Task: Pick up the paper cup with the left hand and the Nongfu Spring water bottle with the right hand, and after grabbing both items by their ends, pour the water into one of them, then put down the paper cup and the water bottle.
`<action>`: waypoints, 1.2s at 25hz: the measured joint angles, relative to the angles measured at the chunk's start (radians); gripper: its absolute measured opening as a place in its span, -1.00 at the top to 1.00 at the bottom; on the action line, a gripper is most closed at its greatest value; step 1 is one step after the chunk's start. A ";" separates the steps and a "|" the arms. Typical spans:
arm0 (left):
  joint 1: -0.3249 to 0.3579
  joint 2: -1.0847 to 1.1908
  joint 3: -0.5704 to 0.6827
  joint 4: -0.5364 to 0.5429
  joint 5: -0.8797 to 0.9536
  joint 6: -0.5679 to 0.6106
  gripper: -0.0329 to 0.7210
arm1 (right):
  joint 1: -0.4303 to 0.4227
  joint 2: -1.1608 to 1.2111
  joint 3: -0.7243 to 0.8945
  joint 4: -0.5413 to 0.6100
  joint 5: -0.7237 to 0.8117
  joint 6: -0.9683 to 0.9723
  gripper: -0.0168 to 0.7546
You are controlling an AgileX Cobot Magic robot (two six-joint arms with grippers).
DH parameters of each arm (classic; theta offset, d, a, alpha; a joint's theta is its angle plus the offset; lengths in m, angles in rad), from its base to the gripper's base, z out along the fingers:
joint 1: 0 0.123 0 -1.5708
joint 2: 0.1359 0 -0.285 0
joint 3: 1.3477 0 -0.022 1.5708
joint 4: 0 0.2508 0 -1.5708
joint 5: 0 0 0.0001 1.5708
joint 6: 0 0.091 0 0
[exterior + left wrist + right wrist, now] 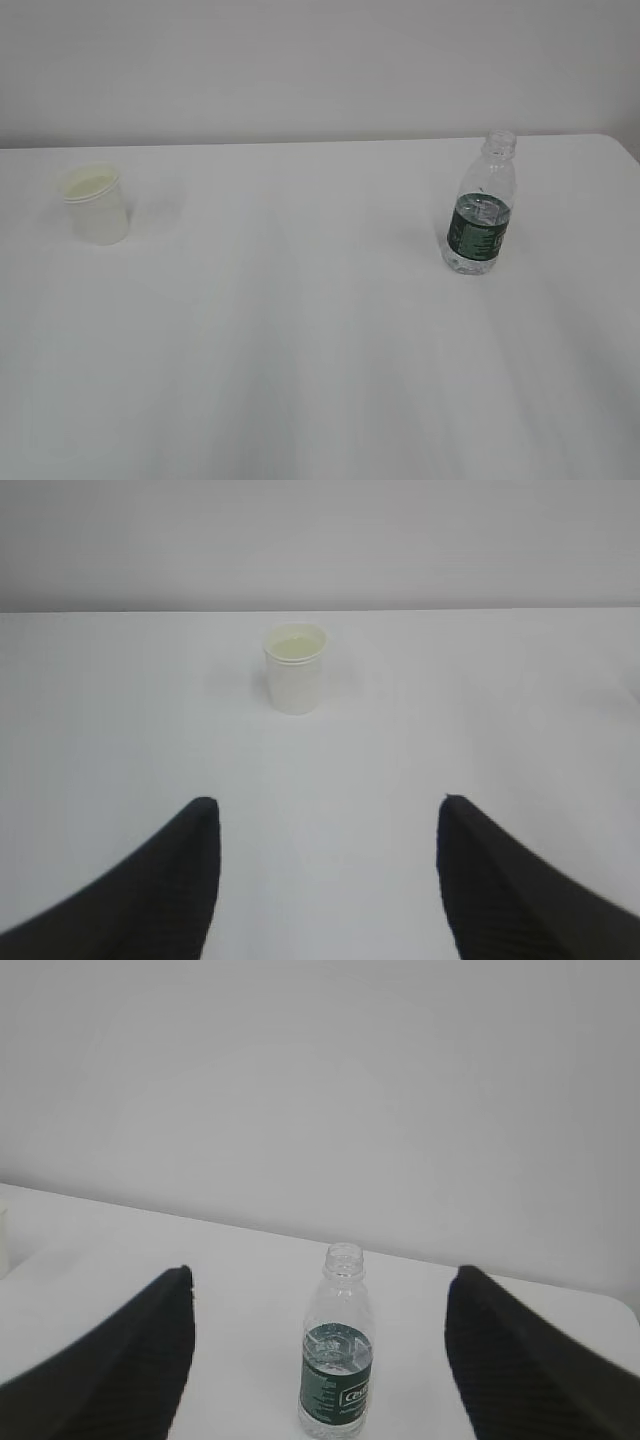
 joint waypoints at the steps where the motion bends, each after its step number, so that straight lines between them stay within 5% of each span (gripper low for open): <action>1: 0.000 0.000 0.000 0.000 0.000 0.000 -0.37 | 0.000 0.000 0.000 0.000 0.000 0.000 -0.58; 23: 0.000 0.000 -0.077 0.029 -0.054 0.001 -0.32 | 0.000 -0.004 0.000 -0.001 -0.002 -0.004 -0.58; 30: 0.000 0.000 -0.113 0.031 0.062 0.001 -0.31 | 0.000 -0.091 0.000 -0.255 0.021 0.231 -0.58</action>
